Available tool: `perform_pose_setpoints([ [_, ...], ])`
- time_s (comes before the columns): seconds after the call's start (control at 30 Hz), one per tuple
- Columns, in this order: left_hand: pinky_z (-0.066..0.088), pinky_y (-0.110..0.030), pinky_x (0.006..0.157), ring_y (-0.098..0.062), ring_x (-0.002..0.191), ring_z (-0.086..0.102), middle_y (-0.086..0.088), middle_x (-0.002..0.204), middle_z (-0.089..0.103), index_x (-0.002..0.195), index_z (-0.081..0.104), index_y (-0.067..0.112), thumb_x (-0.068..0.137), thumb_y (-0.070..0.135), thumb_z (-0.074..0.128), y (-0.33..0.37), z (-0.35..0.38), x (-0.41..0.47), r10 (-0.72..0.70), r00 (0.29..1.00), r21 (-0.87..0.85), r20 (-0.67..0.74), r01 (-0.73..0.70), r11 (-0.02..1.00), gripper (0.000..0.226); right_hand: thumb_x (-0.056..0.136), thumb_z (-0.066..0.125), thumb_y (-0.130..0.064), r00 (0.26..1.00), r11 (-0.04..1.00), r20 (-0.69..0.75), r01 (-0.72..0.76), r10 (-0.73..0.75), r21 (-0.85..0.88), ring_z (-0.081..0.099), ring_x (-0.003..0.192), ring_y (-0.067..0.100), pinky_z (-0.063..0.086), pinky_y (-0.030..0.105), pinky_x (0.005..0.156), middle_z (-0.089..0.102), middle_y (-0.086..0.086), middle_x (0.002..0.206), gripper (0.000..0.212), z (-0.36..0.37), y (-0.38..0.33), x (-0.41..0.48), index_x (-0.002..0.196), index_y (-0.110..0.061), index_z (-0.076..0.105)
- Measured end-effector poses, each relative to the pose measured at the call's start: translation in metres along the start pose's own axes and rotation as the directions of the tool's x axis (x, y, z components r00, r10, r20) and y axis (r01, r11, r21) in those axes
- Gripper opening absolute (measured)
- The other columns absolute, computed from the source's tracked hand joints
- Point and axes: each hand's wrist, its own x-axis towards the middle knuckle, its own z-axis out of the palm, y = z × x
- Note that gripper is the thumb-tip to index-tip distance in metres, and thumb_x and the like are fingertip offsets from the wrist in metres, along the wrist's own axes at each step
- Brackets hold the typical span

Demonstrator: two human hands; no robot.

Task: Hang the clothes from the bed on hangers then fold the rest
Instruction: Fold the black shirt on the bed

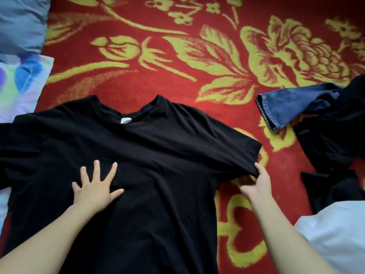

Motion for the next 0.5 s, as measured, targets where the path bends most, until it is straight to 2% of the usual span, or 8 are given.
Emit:
perform_pose_setpoints([
  [0.03,0.014,-0.057,0.112,-0.040,0.141,-0.017,-0.006,0.153,-0.028,0.142,-0.021,0.046,0.086,0.070,0.035,0.000,-0.001,0.000,-0.001,1.000,0.005,0.011,0.001,1.000,0.083,0.087,0.059,-0.021,0.999,0.995,0.026,-0.028,0.026,0.094,0.063,0.089,0.025,0.052,0.042,0.081,0.065,0.009,0.098,0.011,-0.002,0.004,-0.002,0.095,-0.014,0.059],
  [0.1,0.016,-0.057,0.111,-0.040,0.141,-0.017,-0.007,0.153,-0.030,0.141,-0.022,0.045,0.086,0.071,0.034,0.000,-0.002,0.002,0.003,1.000,0.020,0.030,-0.003,1.000,0.083,0.089,0.060,-0.024,0.997,0.984,0.072,-0.037,0.024,0.176,0.059,0.098,0.025,0.049,0.042,0.086,0.061,0.009,0.109,0.013,-0.003,0.010,-0.005,0.099,-0.015,0.058],
  [0.2,0.018,-0.057,0.111,-0.041,0.141,-0.016,-0.007,0.153,-0.030,0.141,-0.023,0.045,0.086,0.071,0.034,0.000,-0.004,0.002,0.002,0.999,0.039,0.044,-0.004,0.999,0.084,0.087,0.065,-0.022,0.998,0.999,0.055,0.025,-0.023,-0.045,0.060,0.093,0.019,0.048,0.033,0.069,0.062,0.001,0.111,0.025,-0.003,0.017,-0.001,0.110,-0.017,0.055],
  [0.27,0.018,-0.056,0.111,-0.041,0.141,-0.016,-0.007,0.153,-0.029,0.141,-0.023,0.045,0.086,0.071,0.034,0.001,-0.005,0.001,0.003,0.999,0.047,0.048,-0.005,0.999,0.084,0.085,0.067,-0.011,0.996,0.975,-0.049,0.060,-0.072,-0.212,0.058,0.081,0.015,0.042,0.027,0.060,0.060,0.001,0.113,0.042,-0.004,0.019,0.004,0.122,-0.017,0.048],
  [0.33,0.018,-0.056,0.111,-0.041,0.141,-0.016,-0.007,0.153,-0.030,0.141,-0.023,0.045,0.086,0.072,0.034,0.002,-0.004,0.001,0.004,0.999,0.040,0.050,-0.006,0.999,0.084,0.083,0.066,-0.001,0.985,0.950,-0.143,0.050,-0.098,-0.307,0.054,0.067,0.014,0.038,0.023,0.049,0.059,0.006,0.110,0.034,-0.005,0.015,0.009,0.112,-0.011,0.052],
  [0.4,0.017,-0.056,0.111,-0.041,0.141,-0.016,-0.007,0.153,-0.029,0.141,-0.022,0.045,0.085,0.072,0.034,0.002,-0.004,0.002,0.013,0.999,0.030,0.030,-0.014,0.999,0.084,0.081,0.066,0.002,0.980,0.948,-0.175,0.040,-0.099,-0.315,0.052,0.062,0.013,0.037,0.021,0.044,0.060,0.007,0.103,0.017,0.000,0.011,0.010,0.087,-0.009,0.055],
  [0.47,0.017,-0.056,0.111,-0.041,0.141,-0.016,-0.006,0.153,-0.029,0.142,-0.021,0.046,0.084,0.073,0.034,0.001,-0.004,0.004,0.023,1.000,0.017,0.010,-0.023,1.000,0.084,0.080,0.065,0.004,0.964,0.944,-0.196,0.114,-0.181,-0.310,0.052,0.064,0.014,0.040,0.022,0.051,0.060,0.006,0.097,0.019,0.010,0.007,0.006,0.076,-0.010,0.053],
  [0.5,0.016,-0.056,0.111,-0.041,0.141,-0.016,-0.006,0.153,-0.029,0.142,-0.021,0.046,0.084,0.073,0.034,-0.001,-0.003,0.003,0.026,1.000,0.012,0.005,-0.026,1.000,0.084,0.080,0.065,0.005,0.942,0.922,-0.185,0.208,-0.279,-0.327,0.053,0.066,0.014,0.042,0.024,0.058,0.060,0.004,0.092,0.017,0.016,0.010,0.001,0.077,-0.008,0.055],
])
